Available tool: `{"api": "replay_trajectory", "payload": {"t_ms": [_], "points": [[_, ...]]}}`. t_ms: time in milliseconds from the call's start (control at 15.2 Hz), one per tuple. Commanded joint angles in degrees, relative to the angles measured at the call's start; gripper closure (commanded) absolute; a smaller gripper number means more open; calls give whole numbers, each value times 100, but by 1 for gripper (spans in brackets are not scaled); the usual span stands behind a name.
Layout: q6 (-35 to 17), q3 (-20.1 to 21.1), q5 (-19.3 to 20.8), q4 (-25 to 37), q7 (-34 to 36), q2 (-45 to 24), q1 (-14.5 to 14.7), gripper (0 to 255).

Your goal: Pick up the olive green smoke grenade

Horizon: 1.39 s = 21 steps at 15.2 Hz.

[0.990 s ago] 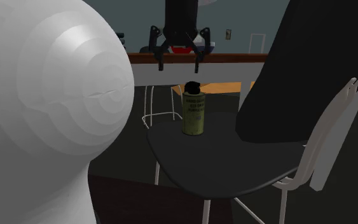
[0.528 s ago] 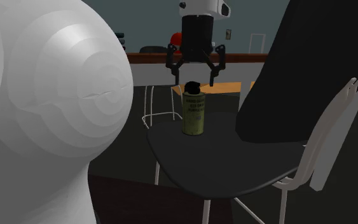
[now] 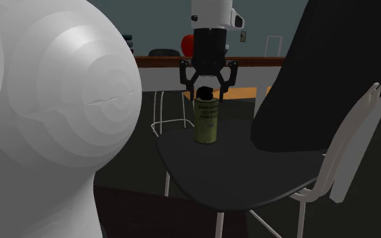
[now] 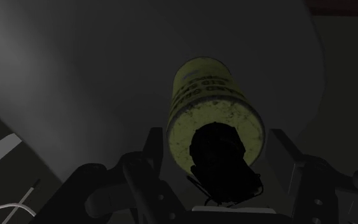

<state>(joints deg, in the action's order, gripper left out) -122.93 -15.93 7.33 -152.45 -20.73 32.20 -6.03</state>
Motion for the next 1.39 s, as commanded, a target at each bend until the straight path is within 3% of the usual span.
{"api": "replay_trajectory", "payload": {"t_ms": [0,396,1320], "points": [[-5,-2,2,-13,0,-6,-1,255],[-8,-2,1,-13,0,-10,-1,255],[1197,156,-75,834,39,350,19,255]]}}
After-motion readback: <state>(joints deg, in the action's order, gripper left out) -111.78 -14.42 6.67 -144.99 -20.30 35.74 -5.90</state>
